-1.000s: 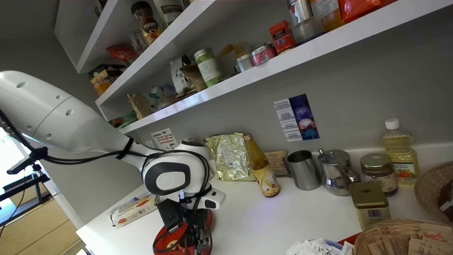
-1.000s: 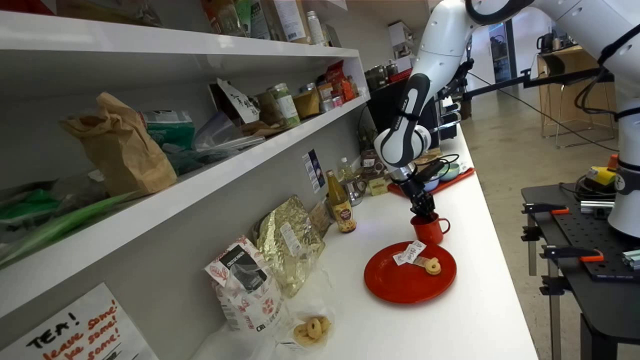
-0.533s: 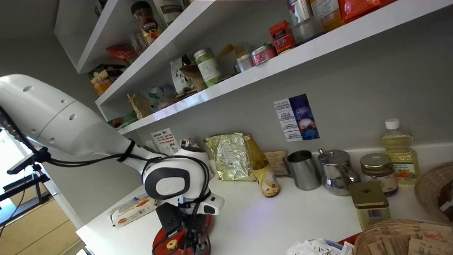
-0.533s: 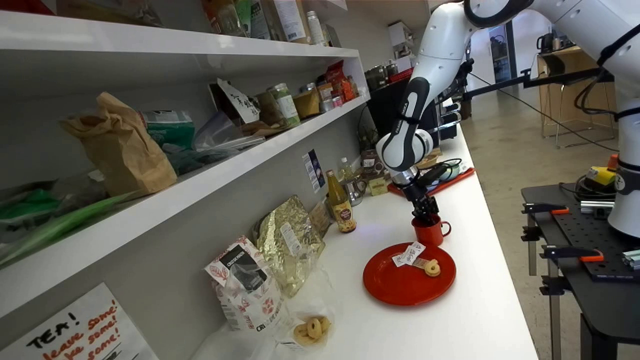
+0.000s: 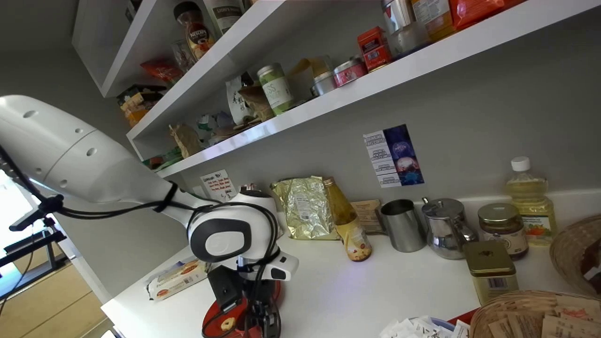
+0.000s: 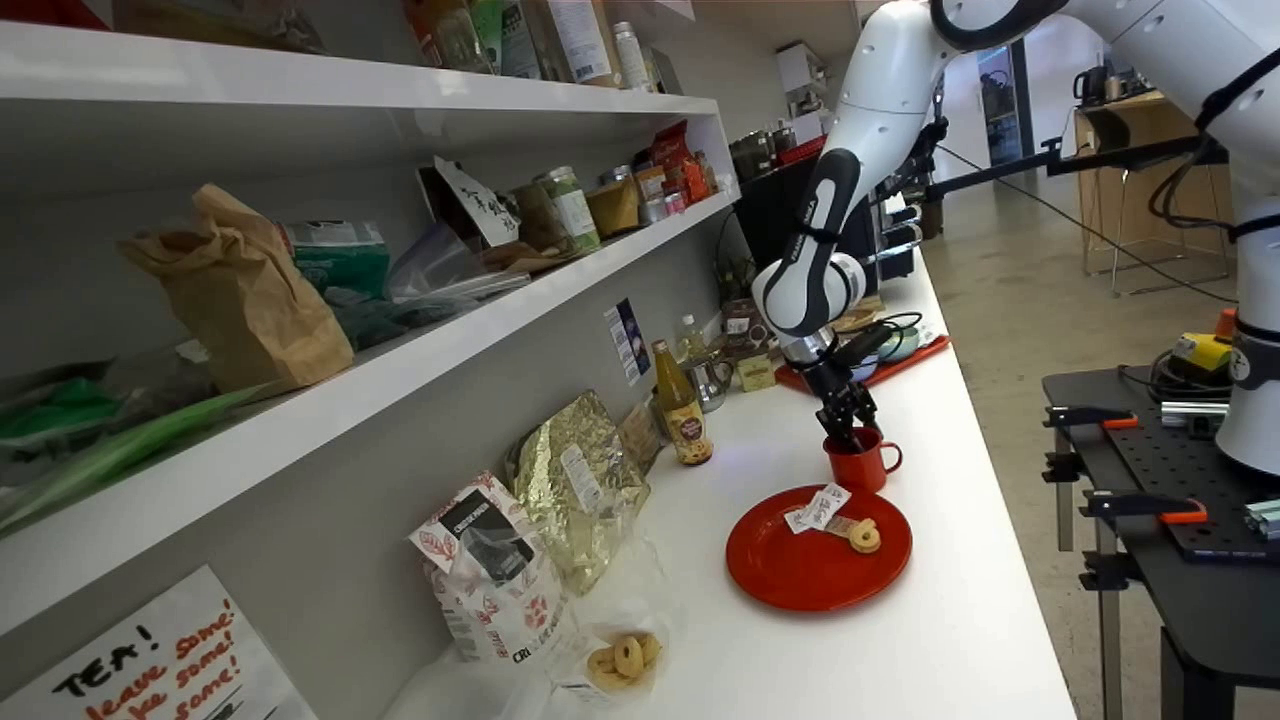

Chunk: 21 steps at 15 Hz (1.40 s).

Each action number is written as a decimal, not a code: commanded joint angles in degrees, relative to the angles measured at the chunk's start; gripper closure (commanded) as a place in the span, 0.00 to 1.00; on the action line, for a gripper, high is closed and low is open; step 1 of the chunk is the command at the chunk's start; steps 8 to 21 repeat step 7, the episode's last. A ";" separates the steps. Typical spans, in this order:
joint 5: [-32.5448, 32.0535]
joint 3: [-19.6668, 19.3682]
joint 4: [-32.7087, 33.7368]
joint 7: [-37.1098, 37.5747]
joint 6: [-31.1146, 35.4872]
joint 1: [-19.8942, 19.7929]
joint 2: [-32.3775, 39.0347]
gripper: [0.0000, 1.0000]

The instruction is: Put the cup on the counter

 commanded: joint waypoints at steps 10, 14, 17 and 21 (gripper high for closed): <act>0.21 -0.85 -0.68 -0.16 0.09 0.13 -2.13 0.00; 0.21 -0.85 -0.68 -0.16 0.09 0.13 -2.13 0.00; 0.21 -0.85 -0.68 -0.16 0.09 0.13 -2.13 0.00; 0.21 -0.85 -0.68 -0.16 0.09 0.13 -2.13 0.00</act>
